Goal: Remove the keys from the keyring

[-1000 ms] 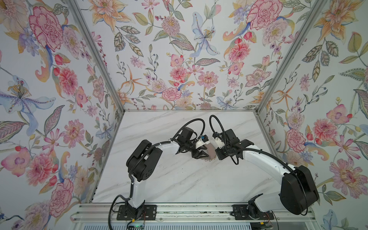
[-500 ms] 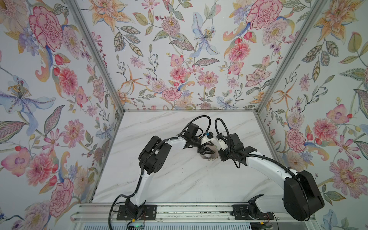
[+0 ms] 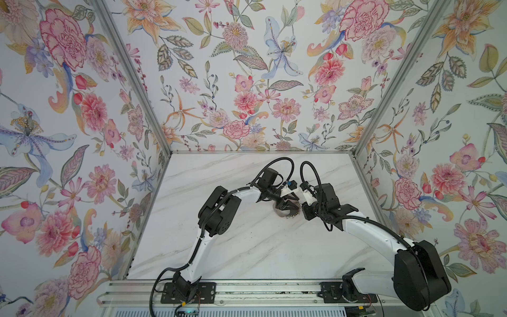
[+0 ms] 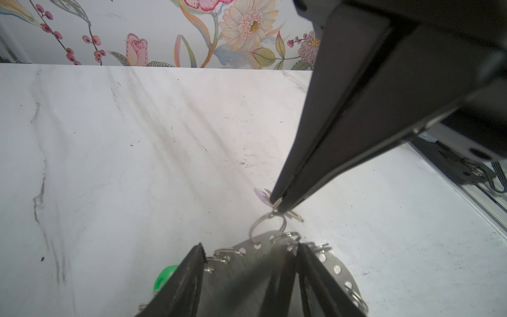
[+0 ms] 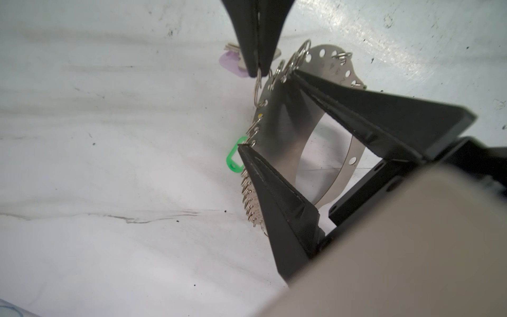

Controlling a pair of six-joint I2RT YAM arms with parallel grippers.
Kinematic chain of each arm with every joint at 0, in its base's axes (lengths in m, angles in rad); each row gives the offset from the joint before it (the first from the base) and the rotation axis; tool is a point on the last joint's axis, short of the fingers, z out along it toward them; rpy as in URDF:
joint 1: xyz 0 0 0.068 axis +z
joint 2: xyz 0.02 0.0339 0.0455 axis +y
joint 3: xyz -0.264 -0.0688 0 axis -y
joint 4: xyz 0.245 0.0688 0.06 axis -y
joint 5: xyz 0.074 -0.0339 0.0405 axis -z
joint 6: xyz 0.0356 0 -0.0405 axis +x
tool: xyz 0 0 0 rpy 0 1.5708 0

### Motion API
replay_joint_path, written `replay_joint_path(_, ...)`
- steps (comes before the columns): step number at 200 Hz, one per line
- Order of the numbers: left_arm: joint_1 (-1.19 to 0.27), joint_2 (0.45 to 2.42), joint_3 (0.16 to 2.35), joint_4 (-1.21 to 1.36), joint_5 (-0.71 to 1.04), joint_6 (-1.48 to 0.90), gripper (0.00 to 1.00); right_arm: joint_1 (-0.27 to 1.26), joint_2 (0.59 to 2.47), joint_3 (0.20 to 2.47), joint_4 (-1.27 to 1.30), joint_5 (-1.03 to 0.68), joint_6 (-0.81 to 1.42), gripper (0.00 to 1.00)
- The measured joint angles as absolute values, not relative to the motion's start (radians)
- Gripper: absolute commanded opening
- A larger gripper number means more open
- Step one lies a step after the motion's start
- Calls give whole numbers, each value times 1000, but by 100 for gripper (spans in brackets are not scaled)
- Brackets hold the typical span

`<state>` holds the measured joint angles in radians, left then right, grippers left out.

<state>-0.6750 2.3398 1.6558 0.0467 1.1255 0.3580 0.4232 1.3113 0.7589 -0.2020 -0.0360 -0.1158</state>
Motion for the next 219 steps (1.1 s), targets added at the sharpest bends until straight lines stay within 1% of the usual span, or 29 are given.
replay_joint_path(11, -675, 2347, 1672, 23, 1127, 364, 56, 423, 1312, 760, -200, -34, -115, 2)
replay_joint_path(24, -676, 2362, 1704, -16, 1133, 371, 53, 421, 1319, 768, -204, -28, -112, 2)
replay_joint_path(57, -676, 2398, 1775, -86, 1148, 388, 51, 416, 1339, 786, -208, -4, -102, 2)
replay_joint_path(107, -676, 2399, 1776, -106, 1154, 384, 53, 416, 1343, 785, -210, -5, -97, 2)
replay_joint_path(125, -674, 2392, 1735, -20, 1183, 329, 53, 419, 1343, 785, -204, -14, -98, 2)
replay_joint_path(161, -664, 2350, 1563, 334, 1239, 81, 53, 429, 1339, 768, -183, -36, -96, 2)
replay_joint_path(193, -660, 2347, 1543, 541, 1271, -70, 51, 428, 1333, 754, -179, -50, -97, 2)
replay_joint_path(219, -660, 2337, 1543, 602, 1280, -104, 52, 427, 1330, 751, -179, -62, -97, 2)
